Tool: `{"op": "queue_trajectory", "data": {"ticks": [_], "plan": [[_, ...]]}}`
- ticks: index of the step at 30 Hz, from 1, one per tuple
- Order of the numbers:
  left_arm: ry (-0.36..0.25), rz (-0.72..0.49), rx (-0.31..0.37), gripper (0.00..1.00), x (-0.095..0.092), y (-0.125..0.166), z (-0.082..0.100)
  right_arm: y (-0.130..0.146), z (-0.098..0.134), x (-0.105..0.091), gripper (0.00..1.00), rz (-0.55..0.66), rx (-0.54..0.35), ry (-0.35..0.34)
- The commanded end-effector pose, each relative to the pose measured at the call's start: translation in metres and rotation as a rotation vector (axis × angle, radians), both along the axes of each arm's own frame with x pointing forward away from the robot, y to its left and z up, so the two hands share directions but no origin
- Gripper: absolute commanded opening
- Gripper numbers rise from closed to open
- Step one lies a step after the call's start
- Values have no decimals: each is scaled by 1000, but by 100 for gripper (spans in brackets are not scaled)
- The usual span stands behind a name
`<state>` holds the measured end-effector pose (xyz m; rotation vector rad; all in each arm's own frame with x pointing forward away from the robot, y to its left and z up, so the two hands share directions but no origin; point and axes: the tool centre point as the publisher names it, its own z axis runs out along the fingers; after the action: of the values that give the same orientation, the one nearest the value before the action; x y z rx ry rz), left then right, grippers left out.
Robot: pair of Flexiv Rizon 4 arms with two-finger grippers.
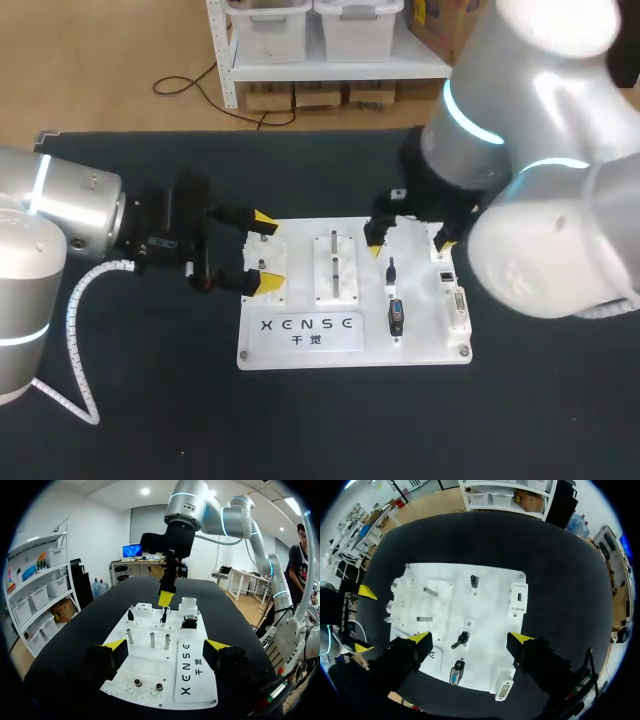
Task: Insert the Ethernet cable into its matching sockets.
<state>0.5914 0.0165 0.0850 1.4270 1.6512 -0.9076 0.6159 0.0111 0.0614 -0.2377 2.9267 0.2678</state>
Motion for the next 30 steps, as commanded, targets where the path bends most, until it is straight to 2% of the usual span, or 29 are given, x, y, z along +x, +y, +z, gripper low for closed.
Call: {"op": "queue_trajectory", "data": {"ticks": [1,6,16,17,20,23,24,25,27,28,29,30], "plan": [[-4,2,-6,100,-1,0,-2,9,-12,-1,100,-42,-155,7],[-4,2,-6,100,-1,0,-2,11,-21,-6,100,-38,-177,29],[-4,2,-6,100,-1,0,-2,8,-34,-1,100,-51,-202,48],[-4,2,-6,100,-1,0,-2,8,-35,-1,88,-52,-203,50],[-4,2,-6,100,-1,0,-2,9,-38,-1,81,-49,-198,56],[-4,2,-6,100,-1,0,-2,10,-39,1,61,-40,-196,49],[-4,2,-6,100,-1,0,-2,11,-39,1,45,-38,-196,49],[-4,2,-6,100,-1,0,-2,11,-40,2,36,-36,-194,50],[-4,2,-6,100,-1,0,-2,12,-40,2,21,-31,-191,50],[-4,2,-6,100,-1,0,-2,12,-41,2,18,-29,-190,52],[-4,2,-6,100,-1,0,-2,13,-41,2,9,-28,-190,52],[-4,2,-6,100,-1,0,-2,13,-40,2,4,-25,-187,55]]}}
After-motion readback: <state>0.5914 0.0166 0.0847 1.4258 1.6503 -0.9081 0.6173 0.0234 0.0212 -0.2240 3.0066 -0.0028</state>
